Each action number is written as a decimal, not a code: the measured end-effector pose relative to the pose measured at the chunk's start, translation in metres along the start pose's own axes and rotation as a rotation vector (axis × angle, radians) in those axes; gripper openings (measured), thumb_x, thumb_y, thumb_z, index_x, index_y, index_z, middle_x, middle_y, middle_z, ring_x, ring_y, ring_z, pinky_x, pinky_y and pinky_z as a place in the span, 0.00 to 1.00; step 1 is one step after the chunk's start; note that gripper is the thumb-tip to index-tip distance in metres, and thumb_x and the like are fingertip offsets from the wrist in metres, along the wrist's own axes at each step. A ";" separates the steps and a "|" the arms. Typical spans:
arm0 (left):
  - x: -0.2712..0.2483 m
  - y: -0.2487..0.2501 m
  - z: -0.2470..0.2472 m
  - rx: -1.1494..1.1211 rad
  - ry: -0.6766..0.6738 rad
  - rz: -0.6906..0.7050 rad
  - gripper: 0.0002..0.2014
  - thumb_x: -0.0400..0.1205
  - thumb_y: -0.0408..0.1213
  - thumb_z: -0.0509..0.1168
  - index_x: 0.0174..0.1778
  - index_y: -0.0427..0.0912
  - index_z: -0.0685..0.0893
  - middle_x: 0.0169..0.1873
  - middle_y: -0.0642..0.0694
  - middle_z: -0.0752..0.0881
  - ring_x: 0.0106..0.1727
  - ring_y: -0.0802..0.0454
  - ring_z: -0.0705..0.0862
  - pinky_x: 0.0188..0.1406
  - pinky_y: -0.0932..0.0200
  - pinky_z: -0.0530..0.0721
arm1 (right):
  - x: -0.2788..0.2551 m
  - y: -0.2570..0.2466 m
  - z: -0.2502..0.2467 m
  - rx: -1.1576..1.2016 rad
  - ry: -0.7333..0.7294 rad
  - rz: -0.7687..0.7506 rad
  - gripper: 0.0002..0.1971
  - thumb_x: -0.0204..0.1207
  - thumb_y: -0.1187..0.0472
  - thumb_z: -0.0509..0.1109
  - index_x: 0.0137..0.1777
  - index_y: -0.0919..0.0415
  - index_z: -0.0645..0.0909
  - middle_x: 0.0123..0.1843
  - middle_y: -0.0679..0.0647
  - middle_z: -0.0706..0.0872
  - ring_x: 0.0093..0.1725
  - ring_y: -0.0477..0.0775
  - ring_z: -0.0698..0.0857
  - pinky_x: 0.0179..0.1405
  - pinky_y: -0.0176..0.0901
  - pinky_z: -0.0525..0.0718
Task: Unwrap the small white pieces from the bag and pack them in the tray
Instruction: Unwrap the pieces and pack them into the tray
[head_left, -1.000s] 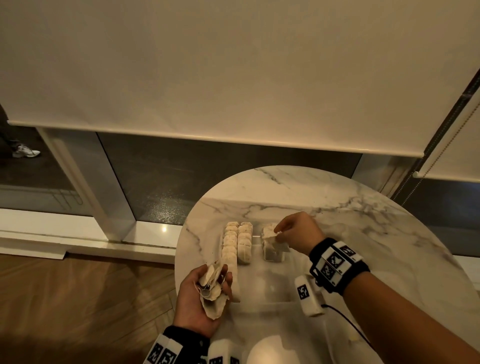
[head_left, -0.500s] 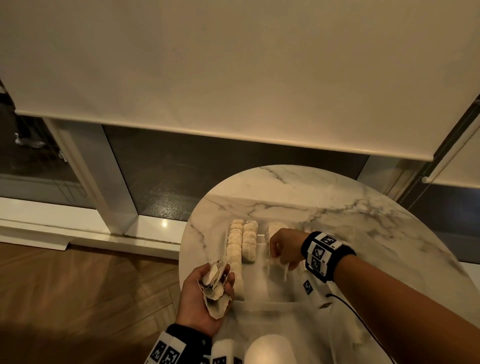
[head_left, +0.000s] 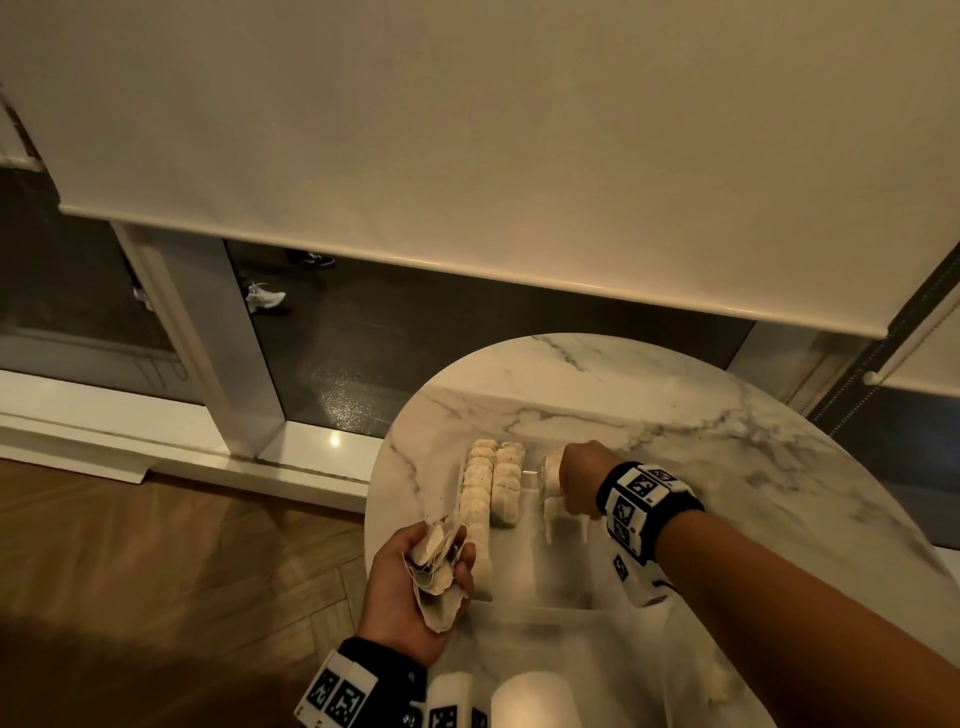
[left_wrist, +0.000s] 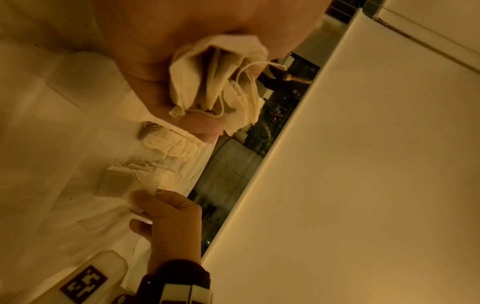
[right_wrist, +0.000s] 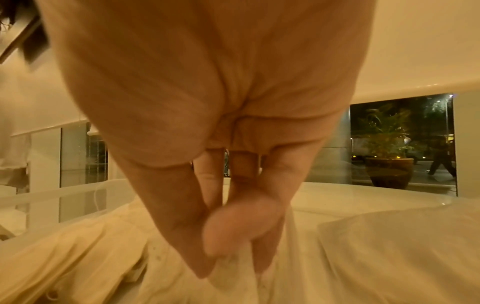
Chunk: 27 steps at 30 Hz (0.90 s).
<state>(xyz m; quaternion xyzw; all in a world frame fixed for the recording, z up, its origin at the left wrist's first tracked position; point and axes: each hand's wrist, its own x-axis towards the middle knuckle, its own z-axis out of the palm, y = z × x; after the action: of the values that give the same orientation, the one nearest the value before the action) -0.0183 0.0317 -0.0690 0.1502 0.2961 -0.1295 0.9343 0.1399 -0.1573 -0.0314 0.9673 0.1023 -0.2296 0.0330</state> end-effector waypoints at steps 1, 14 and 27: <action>-0.001 0.000 0.001 0.002 -0.002 0.001 0.17 0.79 0.42 0.62 0.52 0.30 0.84 0.37 0.39 0.87 0.31 0.45 0.88 0.22 0.61 0.84 | 0.002 -0.001 0.001 -0.025 0.015 0.004 0.12 0.78 0.61 0.72 0.59 0.65 0.82 0.58 0.61 0.87 0.53 0.59 0.88 0.47 0.44 0.86; -0.001 0.002 -0.002 0.014 -0.013 0.005 0.18 0.74 0.42 0.65 0.53 0.31 0.84 0.39 0.40 0.87 0.33 0.46 0.88 0.23 0.62 0.84 | 0.020 0.009 0.007 -0.134 0.099 0.009 0.13 0.77 0.64 0.70 0.62 0.62 0.80 0.57 0.61 0.85 0.53 0.61 0.87 0.42 0.46 0.82; 0.001 0.002 -0.001 0.024 -0.003 0.000 0.19 0.73 0.43 0.65 0.53 0.31 0.84 0.39 0.40 0.87 0.32 0.46 0.88 0.22 0.63 0.84 | 0.016 0.012 -0.006 0.047 0.040 0.033 0.16 0.66 0.58 0.84 0.50 0.58 0.84 0.51 0.57 0.88 0.50 0.59 0.88 0.51 0.51 0.91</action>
<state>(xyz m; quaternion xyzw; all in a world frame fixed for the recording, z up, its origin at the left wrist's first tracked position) -0.0170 0.0340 -0.0697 0.1611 0.2929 -0.1334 0.9330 0.1592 -0.1653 -0.0326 0.9737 0.0817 -0.2122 0.0123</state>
